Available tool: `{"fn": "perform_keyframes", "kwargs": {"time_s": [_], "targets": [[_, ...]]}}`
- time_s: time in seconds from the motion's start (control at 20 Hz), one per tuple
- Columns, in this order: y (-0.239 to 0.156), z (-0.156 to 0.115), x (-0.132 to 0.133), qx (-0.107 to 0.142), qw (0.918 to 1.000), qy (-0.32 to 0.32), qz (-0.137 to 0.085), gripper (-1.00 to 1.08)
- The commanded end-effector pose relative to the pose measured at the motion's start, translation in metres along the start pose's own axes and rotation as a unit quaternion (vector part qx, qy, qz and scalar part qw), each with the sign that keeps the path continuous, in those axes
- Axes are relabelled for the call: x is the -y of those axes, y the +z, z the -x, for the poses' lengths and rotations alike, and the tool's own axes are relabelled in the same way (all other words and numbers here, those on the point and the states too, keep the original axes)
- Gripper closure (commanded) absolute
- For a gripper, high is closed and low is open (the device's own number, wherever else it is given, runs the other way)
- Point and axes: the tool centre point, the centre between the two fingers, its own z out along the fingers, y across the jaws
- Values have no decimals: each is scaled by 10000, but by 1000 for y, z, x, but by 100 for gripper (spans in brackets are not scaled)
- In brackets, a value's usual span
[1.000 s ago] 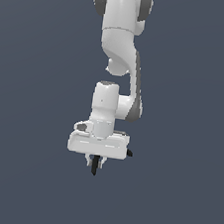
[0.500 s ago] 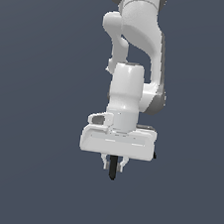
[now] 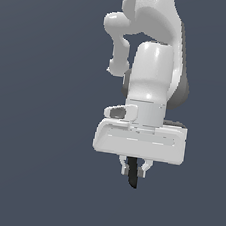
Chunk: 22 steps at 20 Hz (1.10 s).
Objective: Pick up the object and move it to a goal position.
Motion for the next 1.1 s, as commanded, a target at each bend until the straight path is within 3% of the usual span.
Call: {"fn": "perform_keyframes", "kwargs": {"time_s": [0.0,0.6,1.05], "targets": [[-6,-13,6,-10,10000,-1,9,108],[-13,-25,15,10,10000,-13,12,108],[-47,-50,14,12,10000,-5,11,108]]}}
